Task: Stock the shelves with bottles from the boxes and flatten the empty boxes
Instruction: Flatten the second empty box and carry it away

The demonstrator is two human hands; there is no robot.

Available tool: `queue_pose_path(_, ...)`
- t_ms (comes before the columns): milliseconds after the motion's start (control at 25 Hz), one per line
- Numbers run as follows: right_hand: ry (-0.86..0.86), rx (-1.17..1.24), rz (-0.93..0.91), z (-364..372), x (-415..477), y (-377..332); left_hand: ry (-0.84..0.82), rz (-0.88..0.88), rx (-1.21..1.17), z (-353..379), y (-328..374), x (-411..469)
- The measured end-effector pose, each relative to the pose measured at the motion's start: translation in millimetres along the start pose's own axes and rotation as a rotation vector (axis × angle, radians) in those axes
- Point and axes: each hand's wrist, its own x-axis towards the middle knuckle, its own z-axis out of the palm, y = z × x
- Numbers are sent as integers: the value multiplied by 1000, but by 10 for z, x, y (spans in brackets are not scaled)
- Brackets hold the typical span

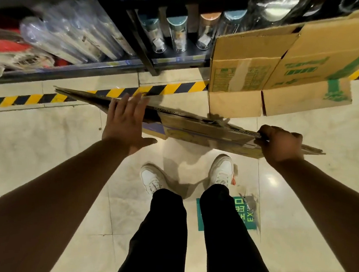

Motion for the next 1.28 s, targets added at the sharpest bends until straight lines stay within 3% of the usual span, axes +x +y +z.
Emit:
queue_pose_path(200, 59, -13, 46, -503, -142, 482, -39, 84, 107, -357, 229, 467)
queue_pose_path(360, 19, -49, 72, -928, -80, 1053, -112, 153, -29, -503, 673, 680)
queue_pose_path(560, 6, -131, 57, -1192, 625, 1925, -31, 119, -186, -388, 1467, 1108)
queue_pose_path(880, 32, -223, -159, -1494, 1820, 2997, 13, 55, -115, -357, 2781, 2084)
queue_pose_path(1160, 198, -329, -227, -1623, 2617, 3160, 150, -20, -121, -345, 2935, 2737)
queue_pose_path(1280, 164, -338, -233, -1607, 2917, 3082, 177, -68, -163, -287, 2855, 2993)
